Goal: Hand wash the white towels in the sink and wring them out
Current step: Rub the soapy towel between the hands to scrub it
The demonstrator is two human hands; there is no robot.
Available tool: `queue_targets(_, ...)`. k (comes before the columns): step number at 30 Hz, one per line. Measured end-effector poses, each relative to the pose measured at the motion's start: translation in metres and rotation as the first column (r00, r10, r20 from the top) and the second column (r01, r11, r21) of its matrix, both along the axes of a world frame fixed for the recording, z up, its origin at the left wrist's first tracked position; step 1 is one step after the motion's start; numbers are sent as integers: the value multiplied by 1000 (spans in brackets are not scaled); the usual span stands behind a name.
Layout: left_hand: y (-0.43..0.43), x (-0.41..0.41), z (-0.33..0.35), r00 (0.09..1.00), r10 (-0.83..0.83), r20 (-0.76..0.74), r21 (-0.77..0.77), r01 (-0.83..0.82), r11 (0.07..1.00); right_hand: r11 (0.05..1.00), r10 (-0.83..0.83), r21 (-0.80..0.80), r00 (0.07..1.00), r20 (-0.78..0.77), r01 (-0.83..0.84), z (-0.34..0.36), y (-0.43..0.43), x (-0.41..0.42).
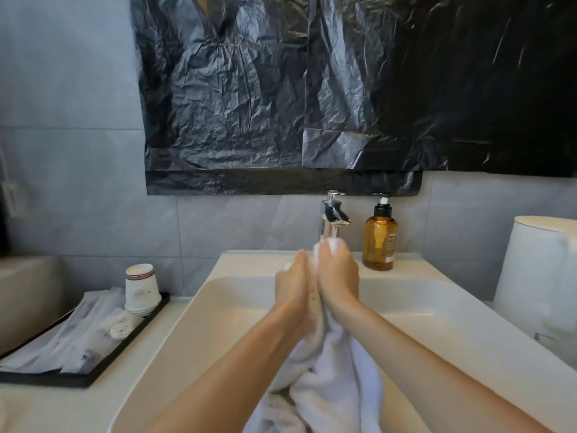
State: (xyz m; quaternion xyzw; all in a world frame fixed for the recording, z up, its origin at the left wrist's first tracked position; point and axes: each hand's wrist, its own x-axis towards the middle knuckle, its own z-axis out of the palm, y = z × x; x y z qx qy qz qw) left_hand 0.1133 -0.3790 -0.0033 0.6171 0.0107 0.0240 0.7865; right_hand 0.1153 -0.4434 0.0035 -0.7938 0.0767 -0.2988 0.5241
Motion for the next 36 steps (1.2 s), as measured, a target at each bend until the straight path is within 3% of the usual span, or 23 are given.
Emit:
queue_targets(2, -2, -6, 4, 1000, -5, 11, 4, 5, 1000, 1000, -14, 6, 1000, 11, 14, -3, -6, -9)
queue_targets(6, 16, 4, 7, 998, 55, 11, -59, -54, 997, 958, 88, -278, 994, 60, -68, -12, 21, -29)
queue_targets(10, 9, 0, 6, 995, -95, -6, -94, 94, 991, 993, -50, -102, 997, 50, 55, 3, 4, -10)
queue_targets(14, 11, 1, 2, 995, -92, 37, -22, 93, 995, 890, 41, -455, 993, 110, 14, -8, 20, -38)
queue_targets(15, 11, -2, 4, 991, -129, 36, -54, 130, 990, 878, 35, -478, 993, 111, 23, -7, 21, -37)
queue_targets(17, 11, -6, 9, 987, -147, 62, -7, 148, 989, 939, -20, -341, 994, 104, 54, 3, 13, -22)
queue_targets(19, 9, -8, 13, 989, -103, 107, 162, 85, 983, 956, -71, -276, 990, 119, 102, 7, 7, -18)
queue_targets(23, 10, -9, 7, 981, -165, 98, -36, 169, 985, 837, 15, -531, 964, 264, 133, -6, 19, -41)
queue_targets(27, 6, -10, 7, 963, -263, 55, -8, 264, 965, 924, -133, -338, 980, 151, 177, 9, -1, -15)
queue_targets(29, 3, -8, 7, 982, -181, 54, 20, 180, 983, 890, -80, -424, 972, 220, 169, 3, 2, -23)
queue_targets(31, 6, -6, 6, 982, -178, 68, -78, 183, 980, 848, 43, -515, 953, 300, 124, -5, 15, -40)
queue_targets(33, 10, -9, 10, 982, -177, 62, -99, 183, 978, 841, 44, -523, 945, 325, 141, -2, 18, -38)
queue_targets(36, 11, -9, 13, 982, -189, 21, -82, 190, 978, 921, -91, -360, 983, 162, 145, 15, 4, -21)
